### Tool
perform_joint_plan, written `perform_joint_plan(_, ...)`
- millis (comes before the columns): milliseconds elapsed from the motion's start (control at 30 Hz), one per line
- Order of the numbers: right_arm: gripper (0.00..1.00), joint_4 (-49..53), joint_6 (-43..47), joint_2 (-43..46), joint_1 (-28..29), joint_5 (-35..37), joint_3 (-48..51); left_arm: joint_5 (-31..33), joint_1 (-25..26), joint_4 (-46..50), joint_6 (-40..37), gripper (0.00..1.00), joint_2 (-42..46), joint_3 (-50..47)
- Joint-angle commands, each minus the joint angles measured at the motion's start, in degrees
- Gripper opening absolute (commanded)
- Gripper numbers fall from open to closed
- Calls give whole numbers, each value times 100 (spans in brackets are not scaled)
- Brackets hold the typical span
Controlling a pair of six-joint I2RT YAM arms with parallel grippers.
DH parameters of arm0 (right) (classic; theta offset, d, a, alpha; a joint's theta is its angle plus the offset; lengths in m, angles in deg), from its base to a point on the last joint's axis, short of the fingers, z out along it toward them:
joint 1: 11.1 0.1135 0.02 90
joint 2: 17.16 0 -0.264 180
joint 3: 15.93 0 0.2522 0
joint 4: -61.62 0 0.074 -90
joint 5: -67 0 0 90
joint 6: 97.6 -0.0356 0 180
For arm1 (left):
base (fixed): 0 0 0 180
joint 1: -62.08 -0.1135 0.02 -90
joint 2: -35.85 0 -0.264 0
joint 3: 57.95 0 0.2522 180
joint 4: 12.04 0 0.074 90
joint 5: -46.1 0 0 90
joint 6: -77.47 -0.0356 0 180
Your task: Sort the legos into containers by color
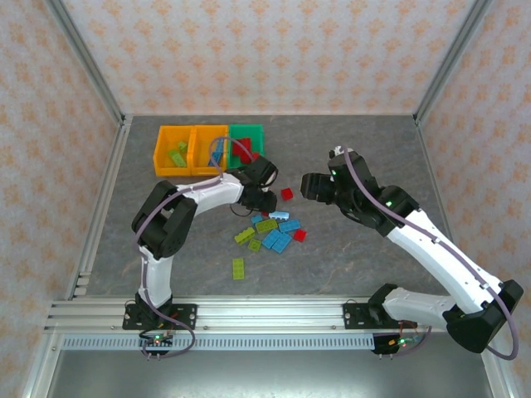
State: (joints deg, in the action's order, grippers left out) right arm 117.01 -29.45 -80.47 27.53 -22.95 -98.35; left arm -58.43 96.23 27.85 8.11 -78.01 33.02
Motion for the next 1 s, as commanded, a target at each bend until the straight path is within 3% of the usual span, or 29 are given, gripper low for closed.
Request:
perform_joint_plan(0, 77, 102, -137, -18, 22, 45, 28, 69, 39, 147, -58, 26, 53, 158)
perform_joint_plan(100, 77, 108, -209, -19, 22, -5, 20, 215, 34, 301, -110, 18, 403, 193)
perform_joint_plan(300, 77, 79, -265, 46, 22, -4, 78, 1256, -328, 637, -550, 17, 1371, 548)
perform_joint_plan(433, 78, -1, -350, 64, 23, -5, 160, 1858, -857, 289, -838, 17, 1017, 1054)
perform_joint_plan(600, 78, 48, -432, 103, 24, -5, 166, 1784, -1322, 87, -946, 18, -148, 2226)
perform_joint_plan(733, 78, 60, -511, 183, 23, 21, 217, 1872, -1397, 221, -1071, 27, -859, 3220)
perform_joint_plan(833, 78, 42, -566, 213, 26, 8, 266, 1532, -1442, 399, -1076, 50, -1128, 3748)
perform_joint_plan(967, 78, 75, -619, 228, 23, 31, 307, 1196, -1412, 117, -909, 55, -618, 3212)
